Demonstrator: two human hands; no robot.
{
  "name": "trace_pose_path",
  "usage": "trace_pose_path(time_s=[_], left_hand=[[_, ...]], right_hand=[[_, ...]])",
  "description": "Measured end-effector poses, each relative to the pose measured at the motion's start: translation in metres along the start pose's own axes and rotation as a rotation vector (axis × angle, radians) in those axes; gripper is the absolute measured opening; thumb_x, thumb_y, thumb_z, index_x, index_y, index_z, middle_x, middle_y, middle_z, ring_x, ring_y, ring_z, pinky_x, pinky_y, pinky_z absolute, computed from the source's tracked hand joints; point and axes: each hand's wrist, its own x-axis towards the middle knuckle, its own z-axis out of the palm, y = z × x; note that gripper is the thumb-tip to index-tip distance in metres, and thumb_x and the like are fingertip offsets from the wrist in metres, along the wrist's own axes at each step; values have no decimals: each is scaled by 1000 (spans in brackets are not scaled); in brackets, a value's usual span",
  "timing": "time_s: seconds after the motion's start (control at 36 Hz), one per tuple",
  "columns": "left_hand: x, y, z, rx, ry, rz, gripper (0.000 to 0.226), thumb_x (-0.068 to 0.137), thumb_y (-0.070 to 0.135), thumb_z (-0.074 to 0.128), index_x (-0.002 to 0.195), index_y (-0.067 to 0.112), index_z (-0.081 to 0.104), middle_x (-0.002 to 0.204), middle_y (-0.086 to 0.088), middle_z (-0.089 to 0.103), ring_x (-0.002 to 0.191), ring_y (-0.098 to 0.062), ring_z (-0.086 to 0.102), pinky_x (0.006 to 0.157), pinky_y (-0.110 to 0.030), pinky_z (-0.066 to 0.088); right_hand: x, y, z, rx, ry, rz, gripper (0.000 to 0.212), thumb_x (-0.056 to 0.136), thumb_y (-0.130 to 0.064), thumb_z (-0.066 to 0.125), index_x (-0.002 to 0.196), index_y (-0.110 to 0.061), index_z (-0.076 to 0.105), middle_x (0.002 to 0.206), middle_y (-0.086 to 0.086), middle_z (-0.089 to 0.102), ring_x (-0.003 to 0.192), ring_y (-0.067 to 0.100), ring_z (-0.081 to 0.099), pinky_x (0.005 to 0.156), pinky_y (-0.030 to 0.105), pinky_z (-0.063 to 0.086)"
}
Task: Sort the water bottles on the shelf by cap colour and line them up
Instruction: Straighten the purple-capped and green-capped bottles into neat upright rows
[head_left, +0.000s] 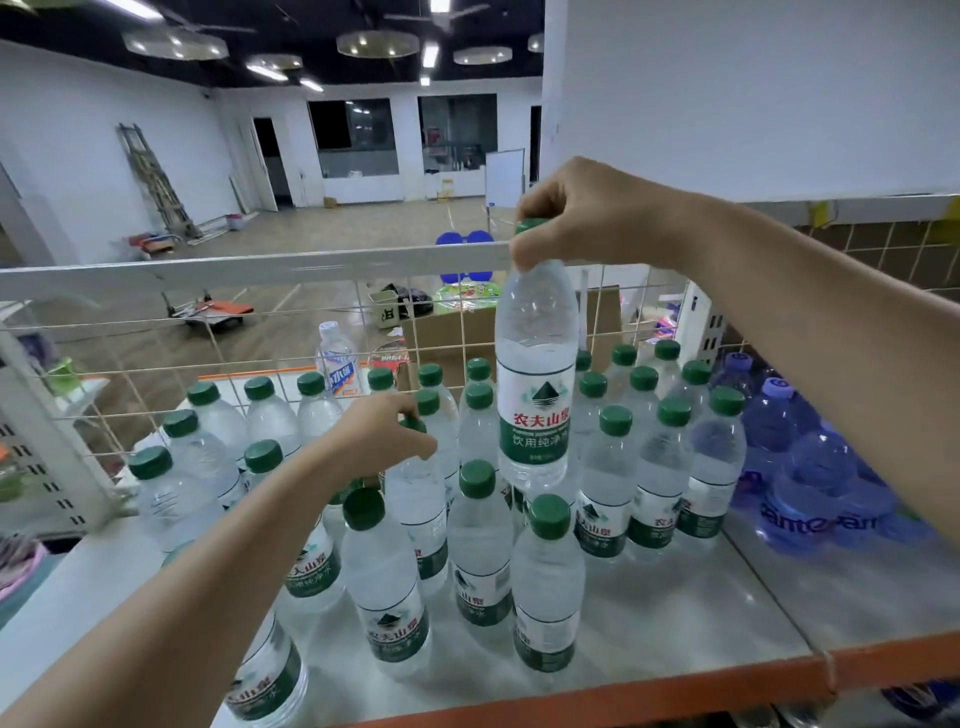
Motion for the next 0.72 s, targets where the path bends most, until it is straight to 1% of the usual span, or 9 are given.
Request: trace_pose_path(time_s=[0.11, 0.22, 0.31, 0.39, 0.44, 0.5, 0.56, 0.67, 0.72], left_hand=[[1, -5, 0, 34, 9, 8, 17, 78, 24, 70, 74, 23, 54, 80, 4, 55, 66, -9, 49, 51, -22, 35], [2, -9, -1, 10, -11, 21, 17, 80, 25, 71, 76, 23, 55, 75, 5, 55, 64, -9, 50, 50, -23, 35], [4, -10, 1, -21, -10, 34, 16, 79, 23, 73, 79, 20, 57, 77, 1, 55, 66, -11, 49, 53, -24, 38], [6, -9, 3, -42, -16, 19, 16, 78, 22, 75, 82, 17, 60, 76, -1, 58, 63, -13, 53, 56, -29, 48], [6, -9, 5, -90, -38, 1, 17, 79, 20, 73, 88, 12, 61, 73, -5, 61, 58, -16, 56, 57, -33, 55], [5, -7, 5, -119, -49, -13, 20, 81, 19, 72, 92, 7, 59, 68, -9, 62, 50, -17, 56, 47, -28, 53], [5, -5, 6, -110, -53, -17, 23, 83, 20, 70, 94, 5, 57, 66, -11, 64, 45, -18, 56, 41, -24, 49], [6, 0, 10, -95, -62, 5, 27, 85, 25, 69, 94, 4, 55, 64, -11, 65, 41, -17, 58, 46, -27, 53], [7, 1, 11, -109, -67, -2, 28, 85, 27, 69, 90, 4, 53, 62, -11, 65, 42, -18, 59, 48, -29, 52]], right_hand=[[8, 1, 17, -20, -22, -2, 19, 79, -26, 69, 74, -7, 68, 65, 3, 52, 60, 13, 45, 57, 28, 35], [15, 9, 41, -46, -99, 40, 18, 79, -29, 70, 80, -11, 69, 70, 1, 56, 62, 11, 48, 60, 25, 39], [20, 20, 63, -79, -160, 63, 27, 78, -32, 71, 82, -6, 67, 69, 2, 52, 62, 14, 45, 59, 27, 39], [21, 32, 82, -81, -271, 94, 22, 78, -29, 71, 71, -12, 59, 64, 0, 48, 57, 13, 43, 55, 25, 38], [21, 39, 94, -119, -328, 105, 20, 80, -27, 71, 74, -16, 56, 67, -3, 49, 57, 11, 44, 54, 22, 37], [19, 45, 106, -177, -363, 120, 21, 79, -28, 73, 84, -16, 56, 76, -2, 54, 63, 11, 48, 55, 21, 38], [18, 52, 117, -227, -383, 123, 25, 77, -31, 74, 87, -18, 55, 84, 0, 56, 69, 13, 49, 58, 24, 40], [15, 62, 132, -265, -405, 147, 31, 78, -31, 75, 95, -15, 55, 88, 0, 55, 71, 14, 49, 60, 28, 41], [14, 66, 138, -261, -419, 153, 31, 78, -31, 74, 93, -16, 52, 86, 0, 53, 71, 15, 48, 59, 28, 40]])
